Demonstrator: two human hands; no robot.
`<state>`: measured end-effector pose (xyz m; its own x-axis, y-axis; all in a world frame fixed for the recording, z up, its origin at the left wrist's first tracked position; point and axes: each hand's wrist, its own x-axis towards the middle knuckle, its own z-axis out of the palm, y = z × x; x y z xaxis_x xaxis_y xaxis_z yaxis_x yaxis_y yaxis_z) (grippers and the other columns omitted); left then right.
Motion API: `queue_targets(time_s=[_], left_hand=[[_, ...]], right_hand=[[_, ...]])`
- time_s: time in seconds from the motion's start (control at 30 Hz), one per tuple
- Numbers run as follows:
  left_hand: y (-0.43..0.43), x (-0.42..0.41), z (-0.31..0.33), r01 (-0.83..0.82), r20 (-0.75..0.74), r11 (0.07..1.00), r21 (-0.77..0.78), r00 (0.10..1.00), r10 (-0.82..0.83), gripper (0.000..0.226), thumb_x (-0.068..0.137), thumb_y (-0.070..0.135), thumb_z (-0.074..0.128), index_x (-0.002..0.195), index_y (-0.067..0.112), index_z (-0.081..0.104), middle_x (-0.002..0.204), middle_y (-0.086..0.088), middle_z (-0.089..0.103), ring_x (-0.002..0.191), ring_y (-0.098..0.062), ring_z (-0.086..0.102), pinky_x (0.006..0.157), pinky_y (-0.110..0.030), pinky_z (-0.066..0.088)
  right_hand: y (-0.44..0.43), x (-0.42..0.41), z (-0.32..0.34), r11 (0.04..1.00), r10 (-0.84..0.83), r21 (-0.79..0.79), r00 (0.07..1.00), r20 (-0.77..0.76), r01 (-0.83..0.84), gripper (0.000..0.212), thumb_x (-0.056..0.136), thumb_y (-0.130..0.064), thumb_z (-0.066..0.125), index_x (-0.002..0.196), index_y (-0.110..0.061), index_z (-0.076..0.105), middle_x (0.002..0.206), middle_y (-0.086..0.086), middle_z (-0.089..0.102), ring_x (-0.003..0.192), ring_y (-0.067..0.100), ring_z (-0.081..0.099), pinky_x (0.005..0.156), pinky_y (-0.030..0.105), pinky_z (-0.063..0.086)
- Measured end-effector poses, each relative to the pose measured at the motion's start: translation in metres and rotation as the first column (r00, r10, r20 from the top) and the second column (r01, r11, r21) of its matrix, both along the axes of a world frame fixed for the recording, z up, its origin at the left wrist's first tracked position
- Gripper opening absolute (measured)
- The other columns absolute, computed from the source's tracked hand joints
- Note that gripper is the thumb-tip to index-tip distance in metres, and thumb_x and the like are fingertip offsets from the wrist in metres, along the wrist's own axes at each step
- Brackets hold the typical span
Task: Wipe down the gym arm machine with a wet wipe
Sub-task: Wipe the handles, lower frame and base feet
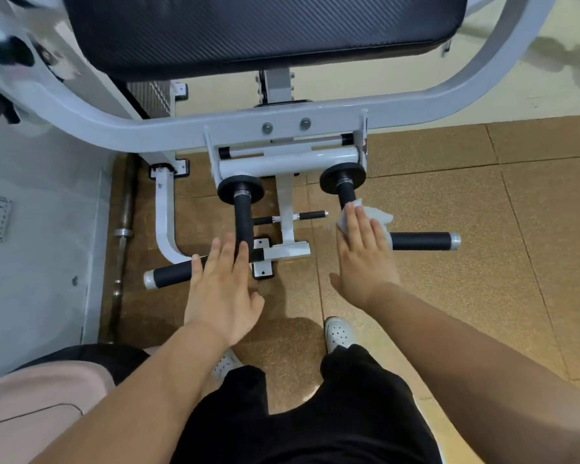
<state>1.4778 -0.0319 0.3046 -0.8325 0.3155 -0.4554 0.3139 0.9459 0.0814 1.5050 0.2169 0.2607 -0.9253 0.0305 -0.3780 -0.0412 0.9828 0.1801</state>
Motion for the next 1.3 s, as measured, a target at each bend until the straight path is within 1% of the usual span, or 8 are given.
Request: queue_targets(time_s=[0.2, 0.33, 0.47, 0.67, 0.87, 1.07, 1.2, 1.3], left_hand=[[-0.031, -0.008, -0.011, 0.181, -0.054, 0.977, 0.117, 0.983, -0.176, 0.085, 0.096, 0.046, 0.043, 0.161, 0.016, -0.002, 0.169, -0.005, -0.008, 0.156, -0.023, -0.01, 0.125, -0.052, -0.003], [-0.026, 0.002, -0.031, 0.4, -0.229, 0.876, 0.27, 0.91, -0.345, 0.068, 0.09, 0.036, 0.047, 0.153, 0.009, 0.039, 0.161, -0.01, 0.034, 0.15, -0.027, 0.028, 0.124, -0.049, 0.02], [-0.006, 0.015, -0.086, 0.497, -0.169, 0.795, 0.347, 0.867, -0.469, 0.056, 0.081, 0.032, 0.048, 0.131, 0.012, 0.062, 0.134, -0.007, 0.06, 0.125, -0.026, 0.054, 0.111, -0.041, 0.035], [0.02, -0.018, -0.199, 0.279, 0.09, 0.948, 0.153, 0.951, -0.295, 0.066, 0.097, 0.038, 0.047, 0.158, 0.02, 0.028, 0.164, -0.006, 0.022, 0.149, -0.026, 0.023, 0.125, -0.044, 0.015], [0.034, -0.086, -0.311, 0.208, -0.057, 0.973, 0.101, 0.977, -0.203, 0.069, 0.095, 0.043, 0.051, 0.157, 0.021, 0.03, 0.162, -0.007, 0.028, 0.143, -0.03, 0.035, 0.117, -0.043, 0.03], [0.038, -0.149, -0.374, 0.205, -0.341, 0.909, 0.362, 0.937, -0.075, 0.068, 0.089, 0.044, 0.056, 0.151, 0.02, 0.044, 0.157, -0.005, 0.041, 0.14, -0.026, 0.044, 0.111, -0.041, 0.038], [0.048, -0.18, -0.389, 0.304, -0.506, 0.775, 0.553, 0.862, 0.023, 0.061, 0.087, 0.037, 0.055, 0.145, 0.02, 0.044, 0.143, -0.011, 0.057, 0.127, -0.021, 0.05, 0.104, -0.038, 0.041], [0.059, -0.194, -0.406, 0.249, -0.491, 0.703, 0.666, 0.856, 0.161, 0.062, 0.094, 0.022, 0.061, 0.153, 0.018, 0.04, 0.155, -0.004, 0.044, 0.142, -0.018, 0.039, 0.114, -0.031, 0.03]], right_hand=[[-0.016, -0.029, 0.001, 0.994, -0.039, 0.107, 0.999, 0.021, 0.037, 0.095, 0.099, -0.057, 0.041, 0.162, -0.002, -0.005, 0.166, 0.022, -0.026, 0.154, 0.038, -0.025, 0.127, 0.051, -0.007], [-0.035, -0.032, -0.017, 0.996, 0.081, 0.037, 0.996, -0.028, -0.08, 0.082, 0.103, -0.056, 0.028, 0.159, -0.009, -0.01, 0.166, 0.021, -0.02, 0.155, 0.037, -0.022, 0.125, 0.055, -0.011], [-0.04, -0.018, -0.065, 0.987, 0.127, -0.1, 0.992, 0.003, -0.126, 0.078, 0.106, -0.048, 0.029, 0.158, -0.01, -0.014, 0.165, 0.018, -0.028, 0.153, 0.033, -0.028, 0.124, 0.05, -0.018], [-0.015, -0.032, -0.182, 0.974, 0.03, -0.223, 1.0, -0.009, -0.031, 0.083, 0.103, -0.048, 0.039, 0.163, -0.006, 0.0, 0.17, 0.018, -0.015, 0.157, 0.034, -0.015, 0.125, 0.048, -0.011], [-0.01, -0.092, -0.305, 0.892, -0.036, -0.436, 0.94, -0.339, -0.122, 0.083, 0.096, -0.05, 0.041, 0.161, -0.004, 0.017, 0.171, 0.02, 0.001, 0.158, 0.037, 0.004, 0.126, 0.057, 0.016], [-0.013, -0.174, -0.349, 0.869, -0.065, -0.404, 0.745, -0.664, -0.284, 0.09, 0.093, -0.05, 0.059, 0.161, -0.005, 0.02, 0.169, 0.02, 0.013, 0.155, 0.039, 0.019, 0.126, 0.042, 0.014], [-0.012, -0.213, -0.364, 0.875, 0.003, -0.27, 0.562, -0.827, -0.402, 0.089, 0.092, -0.046, 0.068, 0.158, -0.001, 0.028, 0.168, 0.025, 0.013, 0.157, 0.04, 0.013, 0.125, 0.054, 0.023], [-0.011, -0.229, -0.379, 0.881, 0.097, -0.157, 0.497, -0.862, -0.445, 0.086, 0.092, -0.047, 0.067, 0.156, -0.003, 0.032, 0.168, 0.022, 0.015, 0.158, 0.038, 0.011, 0.126, 0.055, 0.019]])
